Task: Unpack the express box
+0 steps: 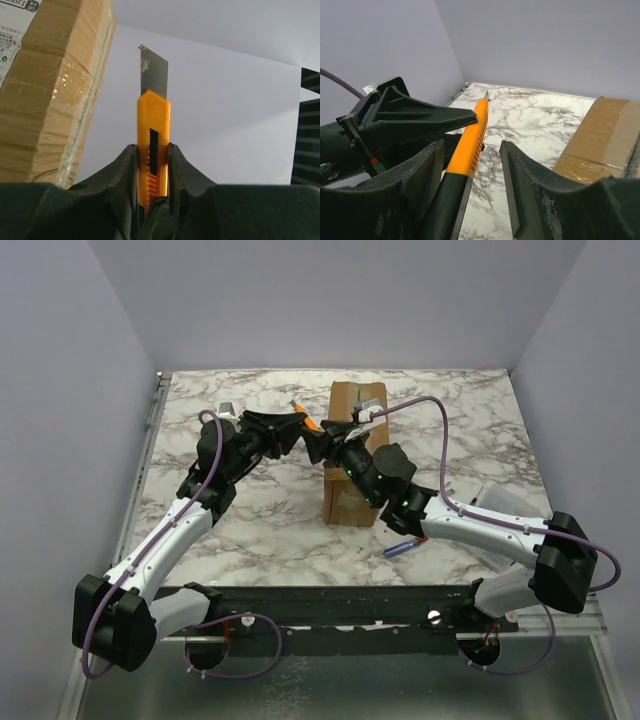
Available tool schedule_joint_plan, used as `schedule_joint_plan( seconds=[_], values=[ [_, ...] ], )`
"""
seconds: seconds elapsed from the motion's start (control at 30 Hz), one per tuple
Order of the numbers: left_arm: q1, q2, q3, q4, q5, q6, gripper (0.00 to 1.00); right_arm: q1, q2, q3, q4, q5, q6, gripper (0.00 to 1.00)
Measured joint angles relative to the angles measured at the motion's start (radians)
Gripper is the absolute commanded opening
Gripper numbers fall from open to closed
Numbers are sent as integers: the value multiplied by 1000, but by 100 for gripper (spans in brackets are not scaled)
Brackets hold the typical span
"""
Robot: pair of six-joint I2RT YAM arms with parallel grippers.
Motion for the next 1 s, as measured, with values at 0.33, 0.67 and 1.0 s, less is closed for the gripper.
schedule_joint_plan(
  seconds=[0.33,0.67,1.0],
  values=[
    [-8,0,1,-1,-13,57,78,10,-1,14,-32,94,9,1],
    [-14,-5,29,-14,-13,244,99,-85,-85,37,-156,145,30,1],
    [-14,89,172,-77,101,638,99,-429,-267,120,-389,146,72,1]
  ],
)
